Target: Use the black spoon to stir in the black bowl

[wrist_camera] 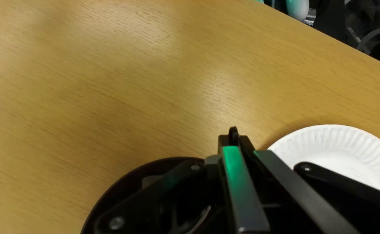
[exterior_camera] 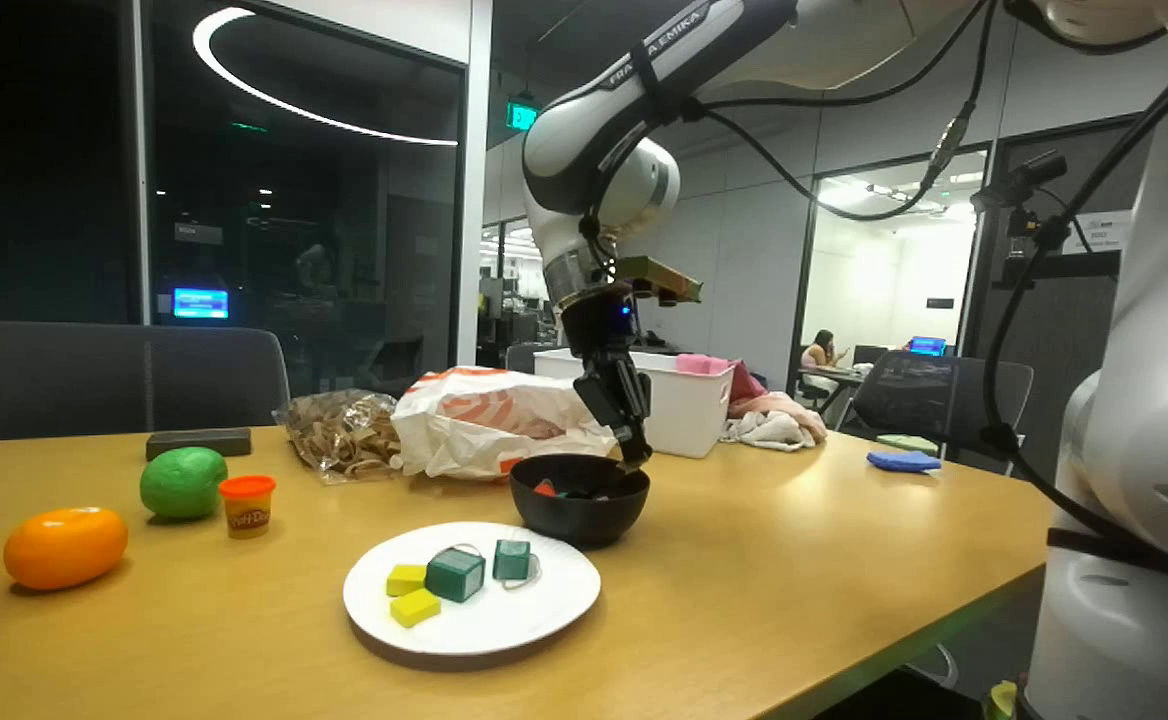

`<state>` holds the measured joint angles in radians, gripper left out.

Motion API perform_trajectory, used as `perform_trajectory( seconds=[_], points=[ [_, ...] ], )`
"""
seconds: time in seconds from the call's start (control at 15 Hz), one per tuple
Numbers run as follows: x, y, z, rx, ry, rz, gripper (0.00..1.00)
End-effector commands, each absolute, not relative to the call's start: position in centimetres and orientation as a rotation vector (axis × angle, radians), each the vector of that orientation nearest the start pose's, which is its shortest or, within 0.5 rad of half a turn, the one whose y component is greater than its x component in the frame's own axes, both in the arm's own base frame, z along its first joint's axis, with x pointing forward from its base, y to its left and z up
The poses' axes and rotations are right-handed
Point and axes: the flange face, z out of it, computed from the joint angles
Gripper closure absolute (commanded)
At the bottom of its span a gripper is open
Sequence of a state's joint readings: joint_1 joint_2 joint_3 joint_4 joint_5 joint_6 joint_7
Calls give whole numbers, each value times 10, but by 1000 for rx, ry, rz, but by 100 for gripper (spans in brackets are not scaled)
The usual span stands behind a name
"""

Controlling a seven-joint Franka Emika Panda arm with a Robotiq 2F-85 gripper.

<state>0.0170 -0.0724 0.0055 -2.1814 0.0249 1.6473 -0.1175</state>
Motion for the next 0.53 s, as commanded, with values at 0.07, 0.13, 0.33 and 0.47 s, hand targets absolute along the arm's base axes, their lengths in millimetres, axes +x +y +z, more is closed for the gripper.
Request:
perform_trajectory(
  seconds=[0.07,0.13,0.33,0.47],
  points=[
    [468,14,400,-3063,-236,557,92],
    [470,15,405,-3103,-236,495,92],
    [476,16,415,-3255,-262,342,92],
    [476,17,424,-3336,-275,276,92]
  ],
)
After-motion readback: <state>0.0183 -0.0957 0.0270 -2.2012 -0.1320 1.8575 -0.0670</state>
